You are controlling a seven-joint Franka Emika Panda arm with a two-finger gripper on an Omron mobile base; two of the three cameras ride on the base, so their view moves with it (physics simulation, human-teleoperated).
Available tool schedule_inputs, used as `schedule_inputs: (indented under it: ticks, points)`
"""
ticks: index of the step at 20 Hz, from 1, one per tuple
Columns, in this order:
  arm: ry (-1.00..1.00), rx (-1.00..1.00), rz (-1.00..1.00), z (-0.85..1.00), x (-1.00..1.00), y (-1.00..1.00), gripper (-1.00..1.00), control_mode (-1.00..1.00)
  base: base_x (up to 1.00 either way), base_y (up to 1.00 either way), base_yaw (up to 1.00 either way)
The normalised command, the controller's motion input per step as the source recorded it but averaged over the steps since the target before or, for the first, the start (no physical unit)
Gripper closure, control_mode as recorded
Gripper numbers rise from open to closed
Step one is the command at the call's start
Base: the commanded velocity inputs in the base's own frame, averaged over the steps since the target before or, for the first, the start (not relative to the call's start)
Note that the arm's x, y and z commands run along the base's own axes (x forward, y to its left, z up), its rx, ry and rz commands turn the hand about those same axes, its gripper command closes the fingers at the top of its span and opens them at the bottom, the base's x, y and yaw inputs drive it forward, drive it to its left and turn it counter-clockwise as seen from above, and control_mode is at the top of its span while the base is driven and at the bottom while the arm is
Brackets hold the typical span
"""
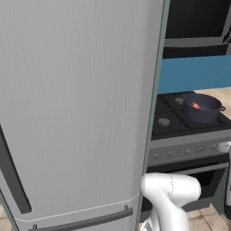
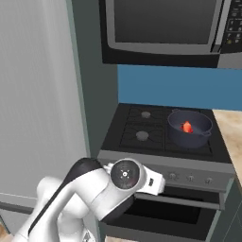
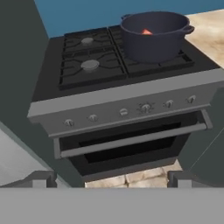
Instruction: Retrieve the frozen meat and place it in the pot on a burner. Then turn the burner on.
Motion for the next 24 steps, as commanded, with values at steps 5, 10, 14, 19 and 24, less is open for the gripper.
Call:
schedule_inputs:
  ticks: [5, 10, 14, 19, 24]
  points:
    - [-0.01, -0.01, 0.01, -0.64, 0.00, -0.69, -1.00, -1.00, 0.00, 0.00, 0.00]
    - [-0.13, 0.01, 0.06, -0.58, 0.21, -0.90, -1.00, -1.00, 0.00, 0.00, 0.00]
    - [-0.24, 0.01, 0.08, -0.33, 0.03, -0.23, -1.00, -1.00, 0.00, 0.00, 0.00]
    - [-0.23, 0.02, 0.14, -0.19, 0.24, -0.05, -1.00, -1.00, 0.00, 0.00, 0.00]
    - [-0.28, 0.00, 0.12, -0.31, 0.30, -0.40, -1.00, -1.00, 0.00, 0.00, 0.00]
